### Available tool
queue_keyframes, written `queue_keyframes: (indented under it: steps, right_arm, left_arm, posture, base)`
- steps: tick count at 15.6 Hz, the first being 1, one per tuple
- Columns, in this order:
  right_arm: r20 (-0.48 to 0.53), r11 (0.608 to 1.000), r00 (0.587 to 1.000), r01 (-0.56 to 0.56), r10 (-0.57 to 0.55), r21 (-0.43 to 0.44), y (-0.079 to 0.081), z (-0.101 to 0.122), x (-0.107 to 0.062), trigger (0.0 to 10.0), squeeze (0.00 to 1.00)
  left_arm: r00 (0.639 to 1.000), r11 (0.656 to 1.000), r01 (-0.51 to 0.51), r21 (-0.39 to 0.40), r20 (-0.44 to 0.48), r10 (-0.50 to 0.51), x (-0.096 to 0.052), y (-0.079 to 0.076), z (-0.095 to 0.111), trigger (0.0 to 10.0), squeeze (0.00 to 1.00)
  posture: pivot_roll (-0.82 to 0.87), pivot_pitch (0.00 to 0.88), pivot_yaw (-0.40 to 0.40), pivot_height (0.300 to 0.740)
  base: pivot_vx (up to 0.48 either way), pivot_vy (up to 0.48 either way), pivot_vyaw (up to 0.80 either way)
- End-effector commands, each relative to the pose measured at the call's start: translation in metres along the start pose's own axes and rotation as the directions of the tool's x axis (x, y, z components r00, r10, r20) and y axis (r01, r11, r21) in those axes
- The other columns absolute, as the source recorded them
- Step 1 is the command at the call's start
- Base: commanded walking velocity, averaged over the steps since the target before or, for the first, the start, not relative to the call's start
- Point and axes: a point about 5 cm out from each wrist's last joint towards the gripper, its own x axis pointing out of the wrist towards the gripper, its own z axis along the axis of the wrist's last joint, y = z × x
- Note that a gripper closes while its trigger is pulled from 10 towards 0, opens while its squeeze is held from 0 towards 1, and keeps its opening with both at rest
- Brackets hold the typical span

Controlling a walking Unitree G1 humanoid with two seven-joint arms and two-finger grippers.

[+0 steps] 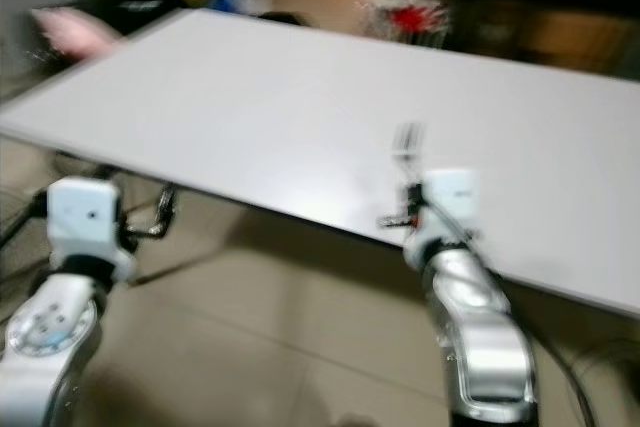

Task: Setting the table

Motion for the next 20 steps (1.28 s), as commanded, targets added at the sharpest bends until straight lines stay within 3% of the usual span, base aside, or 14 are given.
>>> queue_keyframes:
  steps: [1,12,15,20]
  right_arm:
    - [0.024,1.0,0.999,0.021,-0.021,-0.009,-0.004,0.007,-0.001,10.0,0.0]
    - [0.002,0.998,0.999,0.04,-0.04,-0.053,-0.011,0.007,0.001,10.0,0.0]
    - [0.008,0.993,0.999,0.039,-0.038,-0.113,-0.013,0.008,0.003,10.0,0.0]
    - [-0.019,0.995,0.998,0.06,-0.062,-0.078,-0.017,0.006,0.004,10.0,0.0]
  left_arm:
    - [1.0,1.0,0.005,0.0,0.012,-0.005,0.001,-0.001,0.002,10.0,0.0]
    - [0.999,0.999,-0.02,-0.038,0.035,0.021,0.002,-0.002,0.002,10.0,0.0]
    - [1.0,0.999,0.009,-0.048,0.026,-0.008,0.003,-0.002,0.001,10.0,0.0]
    - [0.999,0.998,0.029,-0.057,0.022,-0.027,0.002,-0.006,-0.001,10.0,0.0]
  posture:
    - [-0.16,0.0,0.05,0.74]
    - [-0.16,0.0,0.045,0.74]
    - [-0.16,0.0,0.043,0.74]
    - [-0.16,0.0,0.044,0.74]
  base:
    - [0.0,0.0,-0.8]
    - [0.0,0.0,-0.8]
    - [0.0,0.0,-0.19]
    - [0.324,0.0,-0.44]
